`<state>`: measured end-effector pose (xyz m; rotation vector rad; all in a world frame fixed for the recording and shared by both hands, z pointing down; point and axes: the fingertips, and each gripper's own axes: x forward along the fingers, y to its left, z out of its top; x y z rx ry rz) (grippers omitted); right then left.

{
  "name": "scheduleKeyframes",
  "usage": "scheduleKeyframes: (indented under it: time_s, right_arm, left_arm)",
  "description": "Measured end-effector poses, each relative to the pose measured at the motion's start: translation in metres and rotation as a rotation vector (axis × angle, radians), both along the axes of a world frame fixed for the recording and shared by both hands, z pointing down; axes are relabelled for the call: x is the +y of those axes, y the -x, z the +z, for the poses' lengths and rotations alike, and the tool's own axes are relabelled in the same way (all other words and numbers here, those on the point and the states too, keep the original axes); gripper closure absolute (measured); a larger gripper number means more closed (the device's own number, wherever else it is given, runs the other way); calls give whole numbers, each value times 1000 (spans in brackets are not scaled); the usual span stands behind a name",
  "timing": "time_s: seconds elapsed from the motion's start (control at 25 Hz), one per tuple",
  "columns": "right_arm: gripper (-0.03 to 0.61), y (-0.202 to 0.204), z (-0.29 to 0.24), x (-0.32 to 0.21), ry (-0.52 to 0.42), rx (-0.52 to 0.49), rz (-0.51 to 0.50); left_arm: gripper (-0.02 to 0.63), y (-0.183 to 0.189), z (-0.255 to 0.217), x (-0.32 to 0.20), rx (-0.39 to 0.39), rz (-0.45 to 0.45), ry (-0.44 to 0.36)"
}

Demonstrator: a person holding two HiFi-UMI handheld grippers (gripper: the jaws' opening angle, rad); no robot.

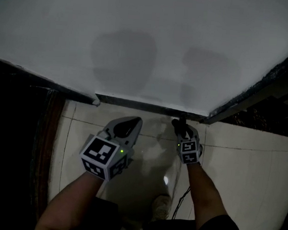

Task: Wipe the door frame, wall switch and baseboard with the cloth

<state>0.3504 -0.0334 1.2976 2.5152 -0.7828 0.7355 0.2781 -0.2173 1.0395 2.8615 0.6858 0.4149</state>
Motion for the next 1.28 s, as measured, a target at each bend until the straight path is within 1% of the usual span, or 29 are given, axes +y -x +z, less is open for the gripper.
scheduleKeyframes:
  time_s: [0.16, 0.28, 0.36, 0.48, 0.56, 0.68, 0.72, 0.8, 0.96, 1.0, 1.16, 1.28]
  right_arm:
    - [489, 29, -1, -114, -66, -10, -268]
    - [489, 51, -7, -200, -121, -26, -429]
    - [489, 60, -9, -252, -172, -37, -495]
    - [489, 61, -17, -322, -242, -47, -547]
    - [489, 54, -20, -358, -272, -50, -539]
    - [489, 42, -13, -398, -341, -94, -505]
    - [489, 40, -7, -408, -349, -104, -495]
    - [489, 32, 8, -418, -332, -105, -455]
    - [489, 9, 27, -405, -302, -109, -322]
    - [489, 5, 29, -399, -299, -106, -302]
    - [489, -7, 28, -379, -264, -75, -296]
    - [489, -10, 27, -361, -250, -69, -287]
  left_arm:
    - [612, 10, -4, -19, -14, -39, 18]
    - [612, 20, -10, -37, -9, -47, 12]
    - [612, 26, -12, -53, -13, -64, 0]
    - [612, 35, -9, -85, -18, -99, -15]
    - [612, 41, -6, -108, -33, -134, -13]
    - [612, 52, -2, -140, -61, -198, 5]
    - [612, 54, 0, -149, -66, -212, 7]
    - [612, 59, 2, -160, -71, -226, 6]
    - [612, 65, 4, -168, -80, -224, 3]
    - [612, 65, 5, -168, -80, -221, 5]
    - [612, 57, 9, -163, -61, -194, -9]
    - [612, 52, 13, -151, -66, -167, -11]
